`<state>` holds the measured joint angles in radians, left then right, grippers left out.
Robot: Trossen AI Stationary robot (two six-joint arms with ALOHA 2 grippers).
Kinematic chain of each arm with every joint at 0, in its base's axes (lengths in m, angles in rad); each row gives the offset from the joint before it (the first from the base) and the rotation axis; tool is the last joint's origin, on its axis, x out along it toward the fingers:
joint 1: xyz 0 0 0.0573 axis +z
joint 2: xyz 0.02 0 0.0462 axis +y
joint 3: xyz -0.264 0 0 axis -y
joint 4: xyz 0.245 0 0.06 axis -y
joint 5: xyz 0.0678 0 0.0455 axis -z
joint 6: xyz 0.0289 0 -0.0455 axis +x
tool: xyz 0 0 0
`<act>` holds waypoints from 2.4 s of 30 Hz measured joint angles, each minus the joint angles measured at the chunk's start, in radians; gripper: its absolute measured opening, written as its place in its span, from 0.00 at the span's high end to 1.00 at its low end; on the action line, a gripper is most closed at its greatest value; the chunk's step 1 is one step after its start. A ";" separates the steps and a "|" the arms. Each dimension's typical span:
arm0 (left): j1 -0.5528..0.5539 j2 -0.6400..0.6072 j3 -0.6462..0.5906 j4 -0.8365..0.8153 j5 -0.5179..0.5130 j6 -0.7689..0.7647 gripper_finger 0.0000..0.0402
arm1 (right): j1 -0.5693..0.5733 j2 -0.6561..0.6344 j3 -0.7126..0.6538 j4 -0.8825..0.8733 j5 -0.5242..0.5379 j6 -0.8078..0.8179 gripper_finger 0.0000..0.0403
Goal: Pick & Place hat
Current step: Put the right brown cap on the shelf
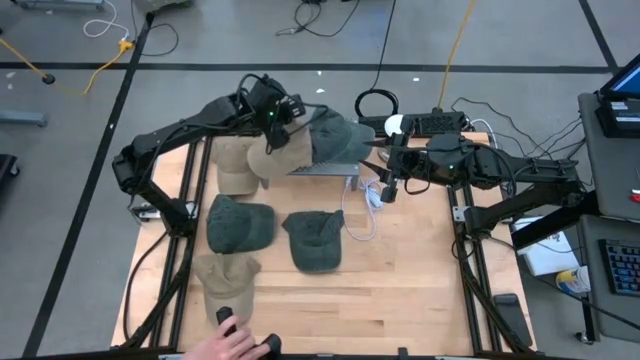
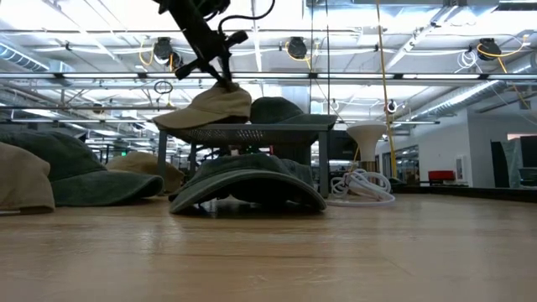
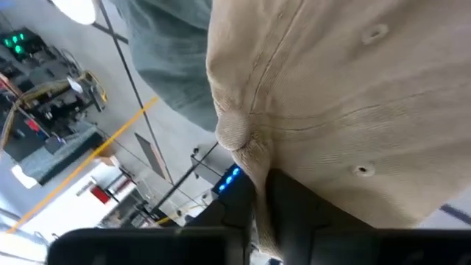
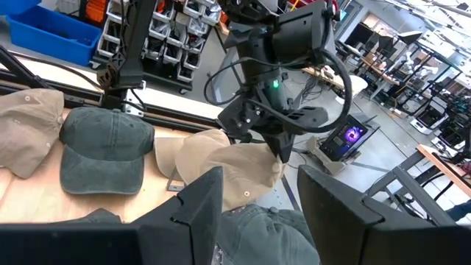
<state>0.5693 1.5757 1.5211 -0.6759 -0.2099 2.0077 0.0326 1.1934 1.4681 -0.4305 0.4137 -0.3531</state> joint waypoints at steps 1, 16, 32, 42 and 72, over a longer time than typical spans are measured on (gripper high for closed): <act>0.002 0.000 0.000 0.000 -0.001 -0.011 0.85 | 0.000 0.000 0.000 0.000 0.000 0.000 0.58; 0.005 -0.001 0.025 0.005 -0.018 -0.149 0.65 | 0.000 0.020 -0.001 0.000 -0.002 0.064 0.58; 0.004 -0.031 0.031 0.003 -0.041 -0.872 0.66 | 0.000 0.044 -0.001 0.000 0.001 0.051 0.58; -0.030 -0.058 0.032 -0.118 -0.229 -1.689 0.66 | 0.000 0.044 -0.001 0.000 0.001 0.026 0.58; -0.557 -0.081 0.031 -0.891 -0.103 -3.312 0.77 | 0.000 0.044 0.000 0.000 0.000 0.050 0.58</act>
<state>0.0119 1.4948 1.5518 -1.5664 -0.3132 -1.3048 0.0324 1.2377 1.4677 -0.4309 0.4137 -0.3030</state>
